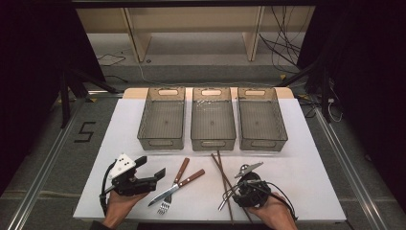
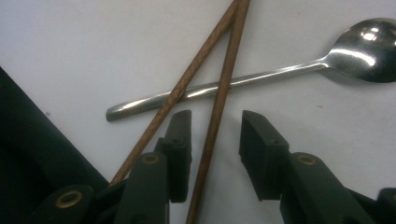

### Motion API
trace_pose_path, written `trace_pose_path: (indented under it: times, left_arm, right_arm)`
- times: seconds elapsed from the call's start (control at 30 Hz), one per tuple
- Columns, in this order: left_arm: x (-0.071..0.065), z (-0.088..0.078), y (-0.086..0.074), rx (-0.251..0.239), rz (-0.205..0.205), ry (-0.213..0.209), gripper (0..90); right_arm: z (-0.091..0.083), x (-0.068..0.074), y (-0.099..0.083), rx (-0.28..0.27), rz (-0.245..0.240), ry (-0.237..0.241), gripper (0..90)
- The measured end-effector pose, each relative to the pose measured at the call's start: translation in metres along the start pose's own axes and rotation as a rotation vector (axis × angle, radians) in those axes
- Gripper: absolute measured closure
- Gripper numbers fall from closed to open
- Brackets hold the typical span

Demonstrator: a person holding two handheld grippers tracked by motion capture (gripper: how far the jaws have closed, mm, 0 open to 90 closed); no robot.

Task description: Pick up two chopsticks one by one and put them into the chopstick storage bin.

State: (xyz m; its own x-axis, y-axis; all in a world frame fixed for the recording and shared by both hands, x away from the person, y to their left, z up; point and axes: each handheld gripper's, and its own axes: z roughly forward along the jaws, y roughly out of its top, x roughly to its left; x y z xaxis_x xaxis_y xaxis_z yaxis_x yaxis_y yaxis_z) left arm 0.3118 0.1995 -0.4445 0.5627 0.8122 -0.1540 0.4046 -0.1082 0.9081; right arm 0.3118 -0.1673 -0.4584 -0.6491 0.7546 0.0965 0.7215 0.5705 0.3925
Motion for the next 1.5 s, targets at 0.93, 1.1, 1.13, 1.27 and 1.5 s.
trace_pose_path:
  times: [0.93, 1.1, 1.13, 1.27, 1.5]
  left_arm:
    - [-0.001, 0.000, 0.000, -0.003, 0.006, 0.000, 15.2]
    - [0.000, 0.000, 0.000, -0.001, 0.007, 0.002, 15.2]
    - [0.000, 0.000, 0.000, -0.001, 0.007, 0.002, 15.2]
    - [0.000, 0.000, 0.000, -0.001, 0.003, 0.004, 15.2]
    - [0.000, 0.000, 0.000, 0.004, 0.003, 0.008, 15.2]
  right_arm:
    - [0.007, 0.000, 0.003, 0.010, 0.001, -0.033, 85.7]
    - [0.001, 0.000, 0.004, -0.014, -0.009, -0.025, 85.9]
    - [-0.001, -0.001, 0.004, -0.024, -0.010, -0.024, 85.9]
    - [-0.007, -0.002, 0.005, -0.051, -0.014, -0.019, 85.9]
    - [-0.019, -0.002, 0.013, -0.125, -0.019, -0.016, 85.9]
